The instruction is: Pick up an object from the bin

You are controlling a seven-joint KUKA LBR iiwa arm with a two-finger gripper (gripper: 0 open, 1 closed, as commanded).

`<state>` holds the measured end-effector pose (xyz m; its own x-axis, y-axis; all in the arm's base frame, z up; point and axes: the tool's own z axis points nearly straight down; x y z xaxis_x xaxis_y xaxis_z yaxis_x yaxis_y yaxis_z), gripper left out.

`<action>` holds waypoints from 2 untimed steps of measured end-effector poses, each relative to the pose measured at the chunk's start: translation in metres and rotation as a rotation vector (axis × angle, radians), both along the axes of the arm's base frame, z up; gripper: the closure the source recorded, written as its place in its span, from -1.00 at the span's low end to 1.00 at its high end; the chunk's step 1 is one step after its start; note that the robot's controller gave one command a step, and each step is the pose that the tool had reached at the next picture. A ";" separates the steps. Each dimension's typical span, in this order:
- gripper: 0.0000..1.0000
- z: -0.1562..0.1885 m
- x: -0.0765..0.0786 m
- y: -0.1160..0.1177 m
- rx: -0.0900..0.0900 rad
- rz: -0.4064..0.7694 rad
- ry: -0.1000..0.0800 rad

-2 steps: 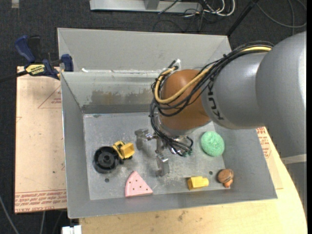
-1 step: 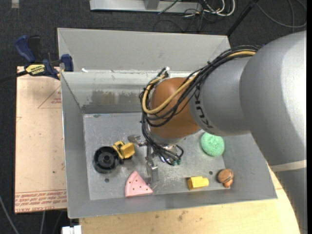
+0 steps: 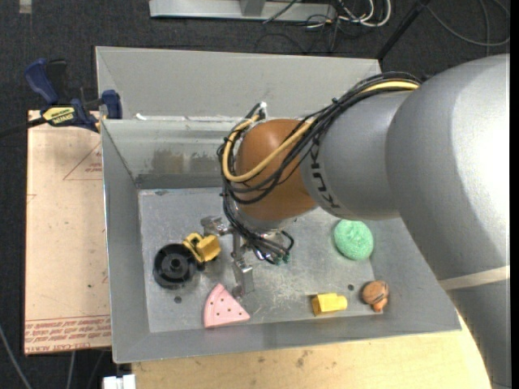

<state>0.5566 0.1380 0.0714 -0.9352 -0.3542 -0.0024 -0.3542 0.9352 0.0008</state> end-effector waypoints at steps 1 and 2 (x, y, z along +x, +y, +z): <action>-1.00 0.000 0.020 0.017 0.000 0.139 -0.002; 1.00 0.005 0.050 0.046 0.002 0.203 -0.005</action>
Offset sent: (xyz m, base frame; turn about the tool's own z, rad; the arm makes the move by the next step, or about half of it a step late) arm 0.0486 0.0445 0.0032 -0.2056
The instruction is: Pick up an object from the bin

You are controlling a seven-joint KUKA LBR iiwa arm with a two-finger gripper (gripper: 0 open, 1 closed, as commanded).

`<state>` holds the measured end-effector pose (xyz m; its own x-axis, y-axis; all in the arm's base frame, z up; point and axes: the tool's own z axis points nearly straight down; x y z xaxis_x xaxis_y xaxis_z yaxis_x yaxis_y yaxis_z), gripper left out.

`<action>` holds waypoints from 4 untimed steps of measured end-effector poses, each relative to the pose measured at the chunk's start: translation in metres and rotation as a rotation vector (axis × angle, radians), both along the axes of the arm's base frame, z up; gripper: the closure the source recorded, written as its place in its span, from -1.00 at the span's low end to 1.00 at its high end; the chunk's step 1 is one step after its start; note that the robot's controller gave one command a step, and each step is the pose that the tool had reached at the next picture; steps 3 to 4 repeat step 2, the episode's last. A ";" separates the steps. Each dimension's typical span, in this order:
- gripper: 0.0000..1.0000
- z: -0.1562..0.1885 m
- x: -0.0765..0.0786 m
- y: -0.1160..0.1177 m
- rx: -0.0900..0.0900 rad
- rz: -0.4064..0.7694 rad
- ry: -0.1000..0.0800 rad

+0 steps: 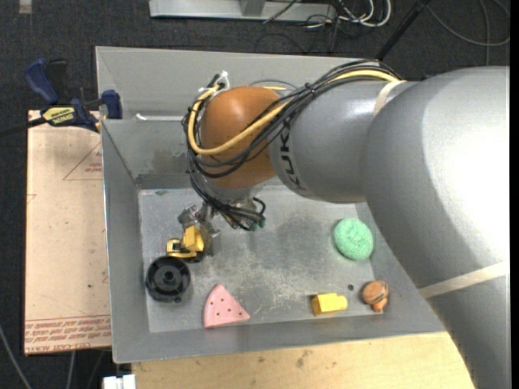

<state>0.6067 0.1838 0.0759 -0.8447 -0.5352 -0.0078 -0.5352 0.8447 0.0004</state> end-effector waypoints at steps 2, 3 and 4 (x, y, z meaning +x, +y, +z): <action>1.00 0.189 0.014 0.015 0.001 -0.013 -0.007; 1.00 0.189 0.014 0.015 0.001 -0.013 -0.007; 1.00 0.189 0.014 0.015 0.001 -0.013 -0.007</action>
Offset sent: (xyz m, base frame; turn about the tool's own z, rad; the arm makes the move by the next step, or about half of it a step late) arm 0.0112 0.0146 0.1833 0.0128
